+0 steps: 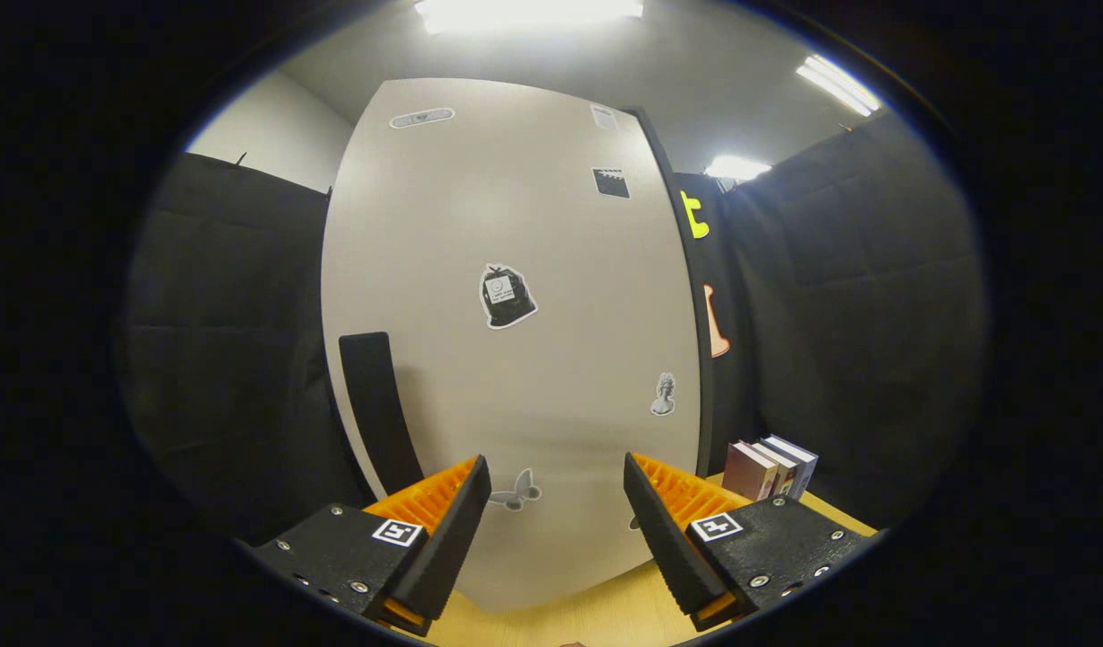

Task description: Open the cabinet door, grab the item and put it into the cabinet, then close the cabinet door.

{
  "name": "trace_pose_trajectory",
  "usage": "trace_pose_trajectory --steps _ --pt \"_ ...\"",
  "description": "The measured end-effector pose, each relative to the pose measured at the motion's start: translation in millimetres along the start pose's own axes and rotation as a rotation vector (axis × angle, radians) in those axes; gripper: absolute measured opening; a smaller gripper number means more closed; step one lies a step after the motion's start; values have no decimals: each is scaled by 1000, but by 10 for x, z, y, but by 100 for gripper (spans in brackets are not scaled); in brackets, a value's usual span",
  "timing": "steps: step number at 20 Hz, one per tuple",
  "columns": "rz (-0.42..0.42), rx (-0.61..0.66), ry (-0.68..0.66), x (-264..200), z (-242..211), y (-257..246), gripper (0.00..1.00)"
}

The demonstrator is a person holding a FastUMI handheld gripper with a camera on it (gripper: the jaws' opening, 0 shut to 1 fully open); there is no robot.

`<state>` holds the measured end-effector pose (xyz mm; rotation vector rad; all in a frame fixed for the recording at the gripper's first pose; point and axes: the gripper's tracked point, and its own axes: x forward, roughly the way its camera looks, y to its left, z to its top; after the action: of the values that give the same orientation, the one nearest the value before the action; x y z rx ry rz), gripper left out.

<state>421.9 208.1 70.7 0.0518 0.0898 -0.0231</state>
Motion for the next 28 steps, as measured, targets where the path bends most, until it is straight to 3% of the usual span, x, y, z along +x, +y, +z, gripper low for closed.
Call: trace_pose_trajectory --steps 3,15,28 --pt "17 -13 4 -57 -37 66 92" --pt "63 -29 -45 -1198 -253 10 93" --pt "39 -20 -40 -1669 -571 -411 93"
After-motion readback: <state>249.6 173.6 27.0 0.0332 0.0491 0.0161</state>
